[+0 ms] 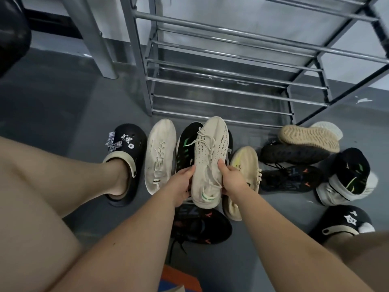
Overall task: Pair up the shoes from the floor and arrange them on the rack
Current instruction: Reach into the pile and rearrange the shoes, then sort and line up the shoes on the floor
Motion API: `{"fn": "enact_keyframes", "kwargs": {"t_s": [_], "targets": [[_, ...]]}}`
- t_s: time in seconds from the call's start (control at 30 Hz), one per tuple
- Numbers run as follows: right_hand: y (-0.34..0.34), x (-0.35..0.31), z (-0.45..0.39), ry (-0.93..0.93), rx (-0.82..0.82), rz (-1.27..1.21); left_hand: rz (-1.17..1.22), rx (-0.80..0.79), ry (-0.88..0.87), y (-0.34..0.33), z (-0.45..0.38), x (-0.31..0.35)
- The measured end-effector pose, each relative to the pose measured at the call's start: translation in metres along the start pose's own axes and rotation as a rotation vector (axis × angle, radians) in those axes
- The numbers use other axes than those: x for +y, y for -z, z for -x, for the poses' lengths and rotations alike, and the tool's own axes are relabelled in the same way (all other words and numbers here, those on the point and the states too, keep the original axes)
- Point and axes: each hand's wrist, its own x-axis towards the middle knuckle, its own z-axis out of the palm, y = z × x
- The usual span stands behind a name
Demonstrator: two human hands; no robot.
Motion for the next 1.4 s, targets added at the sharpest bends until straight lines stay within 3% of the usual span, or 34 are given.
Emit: {"fn": "enact_keyframes", "kwargs": {"t_s": [0.13,0.33,0.53,0.7,0.97,1.17,1.4], "targets": [[-0.011,-0.002,-0.006,0.01,-0.049,0.032,-0.025,0.031,-0.027,0.009,-0.006,0.002],[-0.038,-0.009,-0.009,0.043,-0.183,0.08,0.018,0.207,-0.065,0.026,-0.017,-0.004],[-0.031,-0.004,-0.011,0.014,-0.249,0.125,-0.338,0.321,-0.15,0.021,-0.012,0.008],[-0.011,0.001,-0.011,0.055,-0.193,0.101,-0.607,0.337,-0.314,0.0,-0.001,0.022],[0.039,0.026,0.009,0.245,0.014,0.425,-1.174,0.224,-0.6,-0.062,0.009,0.016],[0.102,0.062,0.014,0.197,0.176,0.628,-1.451,0.06,-0.656,-0.109,0.018,-0.005],[0.162,0.105,0.025,0.103,0.246,0.791,-1.705,-0.103,-0.659,-0.157,0.014,-0.028]]}}
